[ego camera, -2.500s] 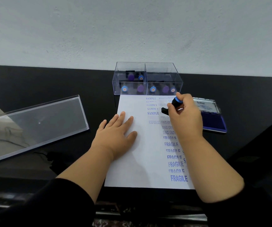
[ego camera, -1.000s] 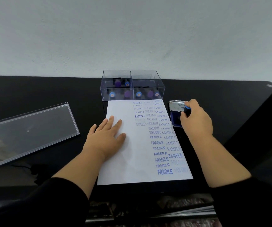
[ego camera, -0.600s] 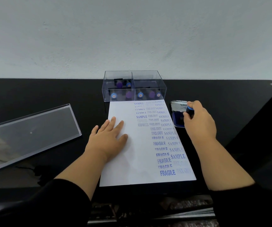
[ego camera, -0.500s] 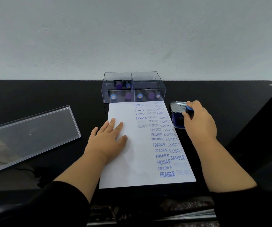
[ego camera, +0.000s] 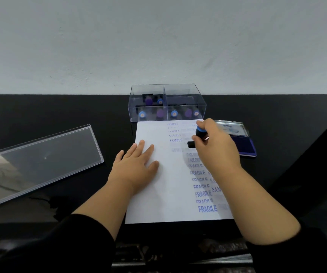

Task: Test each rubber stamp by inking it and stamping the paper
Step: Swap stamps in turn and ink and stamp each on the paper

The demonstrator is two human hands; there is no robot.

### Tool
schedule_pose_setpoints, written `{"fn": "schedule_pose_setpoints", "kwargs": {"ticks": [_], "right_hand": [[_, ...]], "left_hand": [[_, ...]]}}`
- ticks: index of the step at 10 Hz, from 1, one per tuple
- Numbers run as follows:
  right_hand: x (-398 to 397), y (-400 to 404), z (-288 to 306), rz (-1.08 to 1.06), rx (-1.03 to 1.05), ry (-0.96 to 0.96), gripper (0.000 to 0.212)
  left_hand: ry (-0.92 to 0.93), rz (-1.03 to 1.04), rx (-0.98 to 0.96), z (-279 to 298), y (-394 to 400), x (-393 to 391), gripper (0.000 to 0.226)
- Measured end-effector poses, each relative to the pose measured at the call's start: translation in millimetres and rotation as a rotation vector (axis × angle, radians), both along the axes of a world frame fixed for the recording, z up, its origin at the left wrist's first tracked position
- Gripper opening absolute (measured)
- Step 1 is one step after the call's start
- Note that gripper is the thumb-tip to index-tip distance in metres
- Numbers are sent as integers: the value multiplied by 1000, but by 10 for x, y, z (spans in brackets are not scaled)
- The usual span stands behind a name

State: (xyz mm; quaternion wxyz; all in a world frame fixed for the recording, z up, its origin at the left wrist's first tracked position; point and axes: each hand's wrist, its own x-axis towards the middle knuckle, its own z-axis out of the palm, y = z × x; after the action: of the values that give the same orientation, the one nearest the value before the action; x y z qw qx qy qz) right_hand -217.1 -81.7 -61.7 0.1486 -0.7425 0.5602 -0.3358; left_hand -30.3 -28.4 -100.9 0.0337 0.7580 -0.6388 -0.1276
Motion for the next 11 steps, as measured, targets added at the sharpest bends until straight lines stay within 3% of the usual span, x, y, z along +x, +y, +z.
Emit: {"fn": "schedule_pose_setpoints", "kwargs": {"ticks": [6, 11], "right_hand": [[276, 65, -227, 135, 15, 62, 32], [323, 73, -243, 80, 43, 105, 28]], "left_hand": [[13, 5, 4, -11, -11, 11, 56], [13, 4, 0, -14, -2, 11, 55]]}}
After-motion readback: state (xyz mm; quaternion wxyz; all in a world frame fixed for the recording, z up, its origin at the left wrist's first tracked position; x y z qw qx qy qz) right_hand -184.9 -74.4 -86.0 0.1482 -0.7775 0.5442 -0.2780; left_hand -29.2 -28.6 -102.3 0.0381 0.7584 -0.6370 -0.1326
